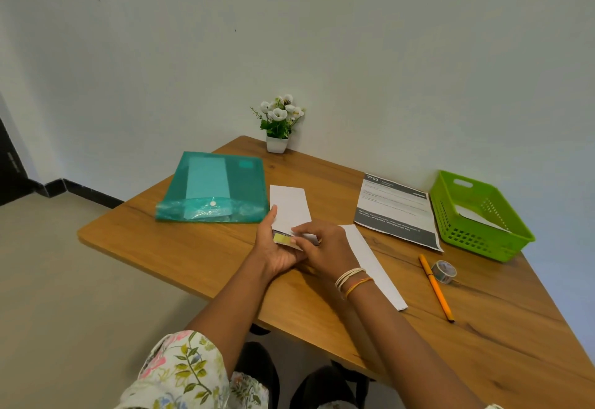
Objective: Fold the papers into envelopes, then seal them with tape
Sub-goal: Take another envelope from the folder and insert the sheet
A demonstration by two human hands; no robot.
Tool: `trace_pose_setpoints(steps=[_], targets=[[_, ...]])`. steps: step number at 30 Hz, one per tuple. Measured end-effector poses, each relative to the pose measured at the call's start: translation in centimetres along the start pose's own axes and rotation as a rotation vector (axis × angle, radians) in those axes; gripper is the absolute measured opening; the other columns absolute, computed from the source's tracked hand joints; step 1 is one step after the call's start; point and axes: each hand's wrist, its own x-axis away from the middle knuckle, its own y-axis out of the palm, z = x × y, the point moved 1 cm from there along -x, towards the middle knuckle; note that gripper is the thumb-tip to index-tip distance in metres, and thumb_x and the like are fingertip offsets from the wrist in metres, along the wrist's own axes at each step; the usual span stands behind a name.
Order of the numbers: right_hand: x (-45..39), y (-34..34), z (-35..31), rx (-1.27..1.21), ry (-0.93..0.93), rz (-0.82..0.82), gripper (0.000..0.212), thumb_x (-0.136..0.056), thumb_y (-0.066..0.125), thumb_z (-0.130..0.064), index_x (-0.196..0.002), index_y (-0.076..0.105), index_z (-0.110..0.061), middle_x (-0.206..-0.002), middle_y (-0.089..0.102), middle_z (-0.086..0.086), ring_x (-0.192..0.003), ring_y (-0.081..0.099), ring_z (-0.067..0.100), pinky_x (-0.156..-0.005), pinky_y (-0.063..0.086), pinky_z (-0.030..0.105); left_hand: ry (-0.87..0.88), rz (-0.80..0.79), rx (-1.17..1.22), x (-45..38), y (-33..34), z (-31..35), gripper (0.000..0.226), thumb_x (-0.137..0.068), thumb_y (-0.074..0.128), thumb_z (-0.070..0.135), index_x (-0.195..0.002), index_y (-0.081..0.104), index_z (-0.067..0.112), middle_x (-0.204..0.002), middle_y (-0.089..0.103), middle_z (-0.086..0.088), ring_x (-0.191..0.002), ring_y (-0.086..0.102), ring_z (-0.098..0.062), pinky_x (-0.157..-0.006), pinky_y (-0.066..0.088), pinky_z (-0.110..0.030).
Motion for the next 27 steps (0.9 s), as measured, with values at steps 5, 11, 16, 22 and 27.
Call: trace_pose_setpoints(steps=[5, 11, 16, 22, 27], targets=[[-0.2, -0.5, -0.2, -0.046, 0.055, -0.046, 0.024, -0.086, 0.069, -0.027, -0.107, 0.073, -0.019, -0.109, 0.072, -0.004, -0.097, 0.061, 0.002, -0.075, 0.041, 0.005, -0.006, -0.042, -0.027, 0.1, -0.2, 0.0, 0.063, -0.079, 0.066, 0.050, -0.123, 0.058, 0.006, -0.103, 0.068, -0.021, -0.089, 0.066, -0.036, -0.089, 0.052, -0.049], [-0.1, -0.7, -0.2, 0.000, 0.068, -0.072, 0.030, -0.082, 0.071, -0.034, -0.108, 0.073, -0.019, -0.108, 0.072, -0.003, -0.091, 0.060, 0.003, -0.076, 0.047, 0.012, 0.007, -0.046, -0.043, 0.4, -0.2, 0.1, 0.064, -0.078, 0.067, 0.053, -0.121, 0.057, 0.006, -0.095, 0.066, -0.018, -0.083, 0.063, -0.029, -0.080, 0.051, -0.037], [0.1, -0.7, -0.5, 0.042, 0.039, -0.047, 0.026, -0.085, 0.068, -0.033, -0.106, 0.074, -0.019, -0.107, 0.072, -0.002, -0.094, 0.063, 0.008, -0.082, 0.054, 0.023, 0.020, -0.033, -0.047, 0.3, -0.2, 0.0, 0.062, -0.079, 0.066, 0.054, -0.118, 0.058, 0.007, -0.093, 0.068, -0.018, -0.080, 0.066, -0.030, -0.082, 0.050, -0.038], [0.4, -0.7, -1.8, 0.229, -0.131, 0.095, 0.018, -0.085, 0.065, -0.025, -0.096, 0.075, -0.015, -0.095, 0.075, 0.000, -0.084, 0.066, 0.015, -0.072, 0.049, 0.019, 0.017, -0.060, -0.037, 0.1, -0.2, -0.1, 0.055, -0.079, 0.067, 0.055, -0.106, 0.071, 0.008, -0.100, 0.070, -0.015, -0.088, 0.068, -0.030, -0.093, 0.049, -0.043], [0.3, -0.1, -2.3, 0.342, -0.079, 0.123, 0.020, -0.087, 0.063, -0.028, -0.102, 0.072, -0.018, -0.100, 0.072, 0.001, -0.087, 0.064, 0.017, -0.072, 0.052, 0.025, 0.031, -0.050, -0.052, 0.3, -0.2, -0.2, 0.046, -0.075, 0.073, 0.051, -0.086, 0.078, 0.007, -0.093, 0.072, -0.013, -0.082, 0.070, -0.029, -0.089, 0.050, -0.044]])
